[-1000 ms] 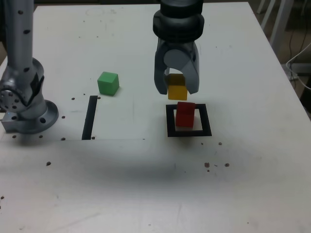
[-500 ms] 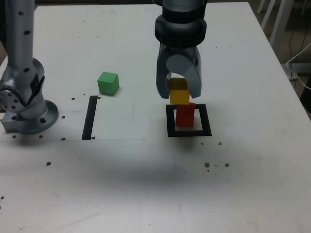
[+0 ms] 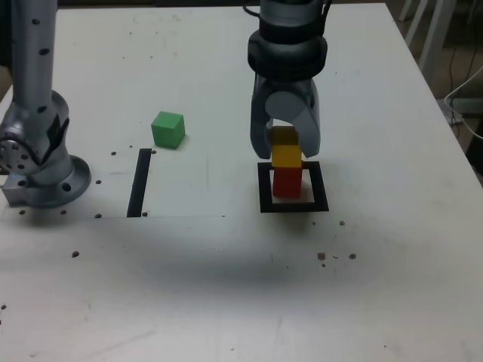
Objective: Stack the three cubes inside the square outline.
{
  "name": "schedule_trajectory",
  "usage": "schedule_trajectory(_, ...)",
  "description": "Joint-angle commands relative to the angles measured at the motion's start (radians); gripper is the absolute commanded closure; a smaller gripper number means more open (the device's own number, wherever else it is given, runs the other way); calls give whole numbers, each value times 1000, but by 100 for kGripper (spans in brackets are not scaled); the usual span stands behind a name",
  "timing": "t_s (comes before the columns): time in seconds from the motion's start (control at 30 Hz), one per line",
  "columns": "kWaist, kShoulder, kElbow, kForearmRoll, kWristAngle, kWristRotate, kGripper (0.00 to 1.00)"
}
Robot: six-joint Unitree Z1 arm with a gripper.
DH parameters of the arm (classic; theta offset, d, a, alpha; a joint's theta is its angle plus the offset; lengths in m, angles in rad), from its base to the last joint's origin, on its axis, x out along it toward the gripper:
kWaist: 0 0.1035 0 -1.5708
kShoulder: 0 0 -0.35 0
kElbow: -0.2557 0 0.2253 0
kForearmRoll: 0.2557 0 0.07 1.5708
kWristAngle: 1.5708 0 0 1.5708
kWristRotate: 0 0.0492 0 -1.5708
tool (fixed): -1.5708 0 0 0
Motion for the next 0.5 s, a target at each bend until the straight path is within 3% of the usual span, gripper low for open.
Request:
schedule_trajectory(0.0, -2, 4, 4, -3, -3, -2, 79)
schedule_trajectory(0.47, -2, 4, 43, -44, -14, -2, 77)
